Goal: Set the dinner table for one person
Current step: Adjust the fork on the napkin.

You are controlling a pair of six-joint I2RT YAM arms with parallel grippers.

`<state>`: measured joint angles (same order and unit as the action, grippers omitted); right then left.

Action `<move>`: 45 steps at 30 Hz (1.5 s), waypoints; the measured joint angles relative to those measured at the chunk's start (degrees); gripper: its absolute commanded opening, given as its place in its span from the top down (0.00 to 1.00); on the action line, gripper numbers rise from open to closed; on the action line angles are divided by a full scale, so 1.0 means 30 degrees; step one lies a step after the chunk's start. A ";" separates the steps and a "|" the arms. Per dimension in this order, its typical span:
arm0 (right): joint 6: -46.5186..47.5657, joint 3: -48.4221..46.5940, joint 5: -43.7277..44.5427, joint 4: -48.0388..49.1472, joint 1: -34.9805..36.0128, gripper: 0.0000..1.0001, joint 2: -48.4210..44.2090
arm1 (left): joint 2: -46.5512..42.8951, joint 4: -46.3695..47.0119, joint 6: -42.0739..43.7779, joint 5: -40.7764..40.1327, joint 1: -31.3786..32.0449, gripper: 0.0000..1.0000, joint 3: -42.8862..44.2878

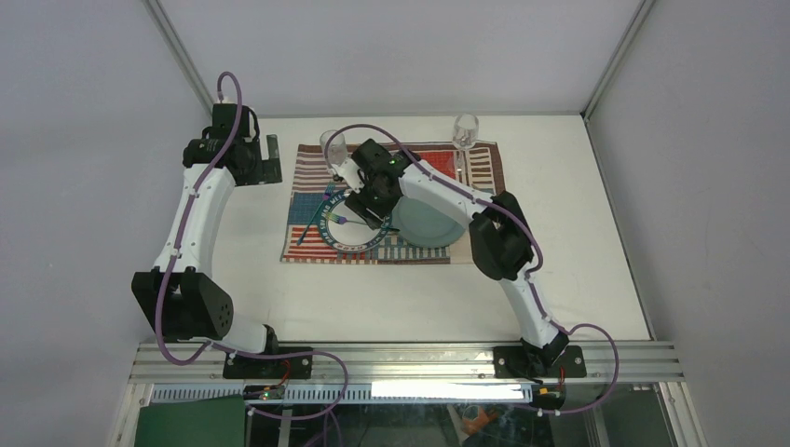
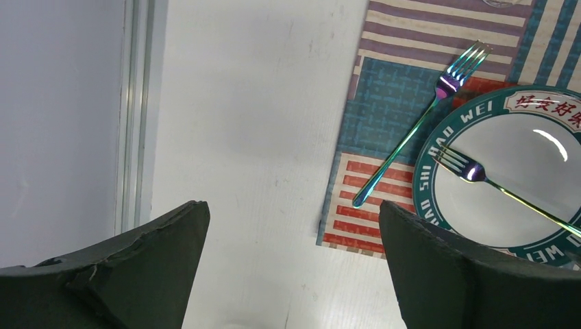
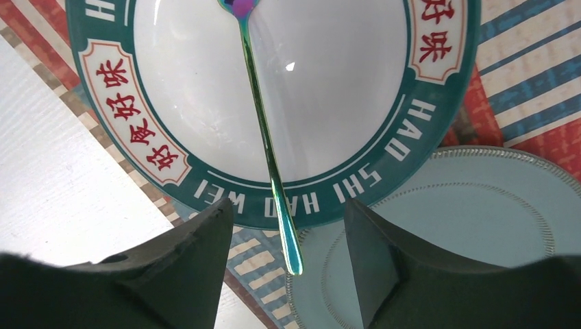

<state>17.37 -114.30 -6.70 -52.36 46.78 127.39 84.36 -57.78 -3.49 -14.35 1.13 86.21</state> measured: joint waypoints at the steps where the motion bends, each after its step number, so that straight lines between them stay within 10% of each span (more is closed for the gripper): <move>1: -0.0015 0.0000 0.0000 -0.0029 0.0015 0.37 0.0124 | 0.0007 0.0000 0.0000 0.0058 0.0000 0.01 -0.0007; 20: -0.0189 -0.0007 -0.0036 -0.0131 0.0707 0.51 0.1392 | 0.0372 0.0168 0.0000 0.0852 0.0000 0.01 -0.0597; 29: -0.0175 -0.0007 0.0189 -0.0117 0.0707 1.00 0.1457 | 0.0386 0.0284 0.0000 0.0933 0.0000 0.01 -0.0699; 45: -0.3060 -0.0007 -0.0831 0.0095 0.1122 1.00 0.1457 | 0.0874 0.0306 0.0000 0.1166 0.0000 0.01 -0.1049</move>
<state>8.19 -114.32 -9.19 -52.07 50.15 131.76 86.98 -56.86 -3.49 -10.85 1.13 83.07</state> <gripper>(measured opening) 0.031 0.990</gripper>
